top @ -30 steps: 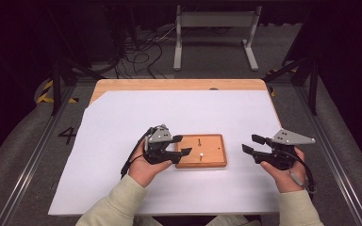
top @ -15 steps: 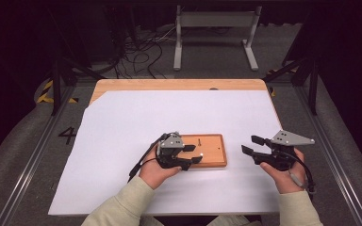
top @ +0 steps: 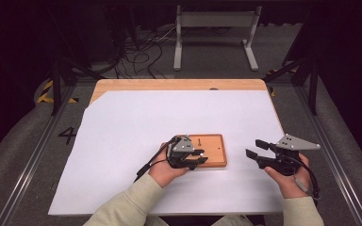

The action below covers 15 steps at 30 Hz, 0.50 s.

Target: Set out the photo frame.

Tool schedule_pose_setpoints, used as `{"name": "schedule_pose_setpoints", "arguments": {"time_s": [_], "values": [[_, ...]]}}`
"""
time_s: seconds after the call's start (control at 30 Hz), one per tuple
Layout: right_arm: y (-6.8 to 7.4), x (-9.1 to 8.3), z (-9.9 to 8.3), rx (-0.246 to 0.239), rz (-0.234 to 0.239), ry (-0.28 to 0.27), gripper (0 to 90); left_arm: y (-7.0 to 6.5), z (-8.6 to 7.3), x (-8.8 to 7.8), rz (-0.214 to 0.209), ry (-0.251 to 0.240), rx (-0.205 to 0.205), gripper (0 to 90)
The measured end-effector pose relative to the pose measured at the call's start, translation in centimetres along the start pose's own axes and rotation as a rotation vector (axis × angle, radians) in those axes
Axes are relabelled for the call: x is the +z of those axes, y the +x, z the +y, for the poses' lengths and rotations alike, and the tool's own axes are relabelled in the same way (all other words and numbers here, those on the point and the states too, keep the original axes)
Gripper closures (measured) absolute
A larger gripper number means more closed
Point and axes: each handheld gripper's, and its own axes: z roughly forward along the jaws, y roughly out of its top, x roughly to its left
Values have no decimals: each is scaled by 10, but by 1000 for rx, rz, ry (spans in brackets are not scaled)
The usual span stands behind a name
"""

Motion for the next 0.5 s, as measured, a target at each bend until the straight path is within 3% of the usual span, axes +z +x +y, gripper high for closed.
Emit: {"name": "schedule_pose_setpoints", "arguments": {"time_s": [0.1,0.23,0.33,0.43,0.5], "values": [[1,2,1,-6,8,1,431,1,-1,2,-5,14,-10,700],[1,4,1,-4,10,7,432,2,-1,2,4,40,6,835],[1,4,2,-13,9,4,432,0,0,2,19,50,15,841],[1,4,2,-14,10,3,433,-1,0,2,26,48,41,842],[1,4,2,-13,10,5,433,-2,-1,2,34,49,85,842]]}}
